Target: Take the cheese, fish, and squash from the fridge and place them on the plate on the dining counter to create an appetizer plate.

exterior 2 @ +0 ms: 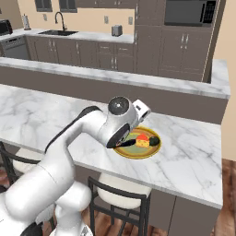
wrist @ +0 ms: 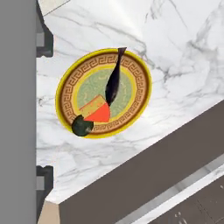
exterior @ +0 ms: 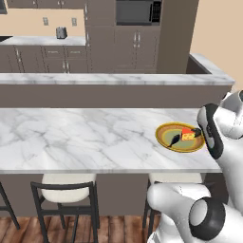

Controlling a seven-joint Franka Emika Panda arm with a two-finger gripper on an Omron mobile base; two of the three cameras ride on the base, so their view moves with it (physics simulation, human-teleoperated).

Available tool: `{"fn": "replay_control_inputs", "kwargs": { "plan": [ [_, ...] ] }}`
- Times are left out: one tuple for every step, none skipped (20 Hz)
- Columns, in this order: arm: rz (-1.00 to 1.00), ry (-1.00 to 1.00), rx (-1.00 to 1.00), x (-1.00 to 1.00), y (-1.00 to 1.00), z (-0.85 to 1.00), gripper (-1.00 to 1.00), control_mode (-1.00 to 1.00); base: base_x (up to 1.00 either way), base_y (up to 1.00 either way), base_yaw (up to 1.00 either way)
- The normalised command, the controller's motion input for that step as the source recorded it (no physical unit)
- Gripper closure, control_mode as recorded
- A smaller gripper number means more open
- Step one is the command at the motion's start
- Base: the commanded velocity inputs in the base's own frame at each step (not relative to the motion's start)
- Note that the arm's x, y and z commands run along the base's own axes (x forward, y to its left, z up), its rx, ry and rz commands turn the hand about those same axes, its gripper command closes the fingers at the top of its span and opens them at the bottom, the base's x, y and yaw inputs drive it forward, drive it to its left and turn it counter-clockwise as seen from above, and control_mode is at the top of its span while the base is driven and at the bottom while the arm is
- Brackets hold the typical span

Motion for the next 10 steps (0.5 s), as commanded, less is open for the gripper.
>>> {"fn": "replay_control_inputs", "kwargs": {
  "plan": [
    [-0.10,-0.42,-0.02,-1.00,0.08,0.54,-1.00,-1.00,0.00,0.00,0.00],
    [-0.11,-0.43,0.00,-1.00,0.06,0.50,-1.00,-1.00,0.00,0.00,0.00],
    [-0.11,-0.45,0.00,-1.00,0.09,0.49,-1.00,-1.00,0.00,0.00,0.00],
    [-0.11,-0.43,0.00,-1.00,0.15,0.48,-1.00,-1.00,0.00,0.00,0.00],
    [-0.11,-0.39,0.00,-1.00,0.13,0.49,-1.00,-1.00,0.00,0.00,0.00],
    [-0.09,-0.28,0.00,-1.00,0.14,0.46,-1.00,-1.00,0.00,0.00,0.00],
    [-0.07,-0.16,0.00,-1.00,0.11,0.39,-1.00,-1.00,0.00,0.00,0.00],
    [-0.04,-0.07,0.00,-1.00,0.04,0.35,-1.00,-1.00,0.00,0.00,0.00],
    [0.00,0.00,0.00,-1.00,0.00,0.31,-1.00,-1.00,0.00,0.00,0.00],
    [0.00,0.00,0.00,-1.00,0.00,0.26,-1.00,-1.00,0.00,0.00,0.00]
  ]
}}
